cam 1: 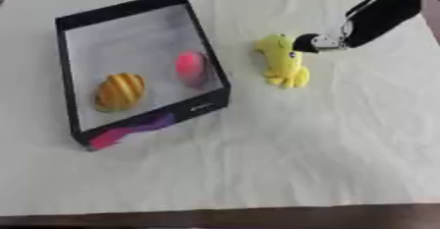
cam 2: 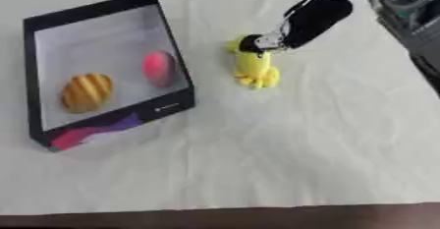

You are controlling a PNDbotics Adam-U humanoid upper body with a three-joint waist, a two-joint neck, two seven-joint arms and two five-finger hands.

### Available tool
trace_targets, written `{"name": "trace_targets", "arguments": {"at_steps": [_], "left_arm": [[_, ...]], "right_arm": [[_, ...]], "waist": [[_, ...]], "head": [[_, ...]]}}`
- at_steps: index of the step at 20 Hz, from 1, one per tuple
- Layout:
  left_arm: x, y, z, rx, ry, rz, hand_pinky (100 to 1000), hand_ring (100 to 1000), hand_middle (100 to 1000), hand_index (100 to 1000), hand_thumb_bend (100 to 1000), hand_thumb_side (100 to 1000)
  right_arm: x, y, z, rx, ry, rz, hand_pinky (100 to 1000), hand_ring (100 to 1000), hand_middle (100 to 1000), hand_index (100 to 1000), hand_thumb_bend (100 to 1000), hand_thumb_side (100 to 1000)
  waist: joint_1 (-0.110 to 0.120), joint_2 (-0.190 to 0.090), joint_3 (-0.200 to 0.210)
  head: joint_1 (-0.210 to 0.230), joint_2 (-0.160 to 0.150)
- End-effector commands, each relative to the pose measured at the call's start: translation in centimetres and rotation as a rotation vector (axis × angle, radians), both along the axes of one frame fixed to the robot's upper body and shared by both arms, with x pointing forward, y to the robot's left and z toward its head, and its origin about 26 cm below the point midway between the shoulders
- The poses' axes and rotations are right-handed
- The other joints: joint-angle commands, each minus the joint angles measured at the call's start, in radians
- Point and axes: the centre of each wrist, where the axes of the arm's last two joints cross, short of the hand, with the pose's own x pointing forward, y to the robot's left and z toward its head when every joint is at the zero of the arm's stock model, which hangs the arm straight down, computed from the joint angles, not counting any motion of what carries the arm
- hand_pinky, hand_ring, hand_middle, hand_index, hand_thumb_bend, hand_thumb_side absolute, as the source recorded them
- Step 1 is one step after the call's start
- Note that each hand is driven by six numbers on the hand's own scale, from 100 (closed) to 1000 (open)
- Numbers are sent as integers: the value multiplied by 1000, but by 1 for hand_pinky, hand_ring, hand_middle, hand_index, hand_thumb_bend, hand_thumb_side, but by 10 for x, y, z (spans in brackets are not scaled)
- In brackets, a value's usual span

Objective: Pick up objects on the table and place them in the box.

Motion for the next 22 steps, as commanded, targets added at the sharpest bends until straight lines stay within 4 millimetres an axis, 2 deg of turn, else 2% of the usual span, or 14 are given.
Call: {"name": "trace_targets", "arguments": {"at_steps": [1, 12, 22], "left_arm": [[-1, 2, 10, 29, -17, -2, 771, 846, 843, 856, 467, 628], [1, -1, 8, 22, -11, -15, 770, 845, 843, 855, 464, 632], [1, -1, 8, 17, -12, -14, 769, 845, 845, 851, 466, 632]], "right_arm": [[-1, 2, -1, -29, 5, -22, 847, 841, 793, 880, 555, 336], [41, 4, -38, -90, 75, -116, 851, 849, 810, 879, 550, 338], [70, -11, -63, -151, 90, -221, 854, 854, 826, 877, 554, 353]], "waist": [[0, -15, 3], [4, -3, 17], [5, 4, 18]], "head": [[-5, -5], [-15, -8], [-15, -18]]}}
